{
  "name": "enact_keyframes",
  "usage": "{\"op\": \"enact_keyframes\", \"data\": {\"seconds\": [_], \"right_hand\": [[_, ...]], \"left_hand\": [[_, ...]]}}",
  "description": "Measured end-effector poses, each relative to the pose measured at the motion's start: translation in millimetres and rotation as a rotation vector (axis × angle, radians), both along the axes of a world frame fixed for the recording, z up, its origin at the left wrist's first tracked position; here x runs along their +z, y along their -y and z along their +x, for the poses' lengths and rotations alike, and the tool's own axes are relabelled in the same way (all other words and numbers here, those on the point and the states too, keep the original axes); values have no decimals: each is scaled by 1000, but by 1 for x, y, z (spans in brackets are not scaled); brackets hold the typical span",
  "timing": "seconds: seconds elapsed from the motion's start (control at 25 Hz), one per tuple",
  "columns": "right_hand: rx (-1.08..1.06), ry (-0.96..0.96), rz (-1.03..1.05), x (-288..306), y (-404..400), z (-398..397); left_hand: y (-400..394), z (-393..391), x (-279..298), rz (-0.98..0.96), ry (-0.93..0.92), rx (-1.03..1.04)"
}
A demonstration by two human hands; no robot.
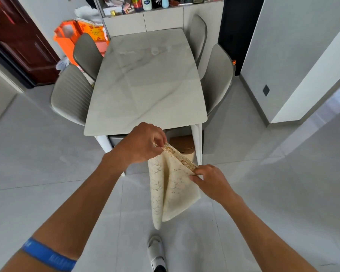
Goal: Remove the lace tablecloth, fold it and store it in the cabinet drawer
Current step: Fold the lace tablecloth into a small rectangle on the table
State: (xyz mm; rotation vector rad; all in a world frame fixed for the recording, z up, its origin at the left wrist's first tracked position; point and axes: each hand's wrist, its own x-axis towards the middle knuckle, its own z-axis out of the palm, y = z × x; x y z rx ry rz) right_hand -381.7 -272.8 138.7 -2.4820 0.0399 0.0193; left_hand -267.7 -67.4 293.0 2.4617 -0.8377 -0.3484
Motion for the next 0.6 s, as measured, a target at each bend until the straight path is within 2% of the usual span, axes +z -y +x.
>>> {"op": "enact_keyframes", "data": {"seconds": [0.2, 0.36, 0.48, 0.6], "right_hand": [[48, 168, -153, 17, 7, 21], [126, 148, -216, 27, 14, 26], [123, 105, -187, 33, 21, 28], [120, 117, -174, 40, 30, 29]], "left_hand": [[-20, 17, -13, 87, 48, 198], [-33, 24, -34, 114, -93, 292], [-38, 22, -49, 53, -151, 313], [-36, 19, -51, -53, -127, 344]]}}
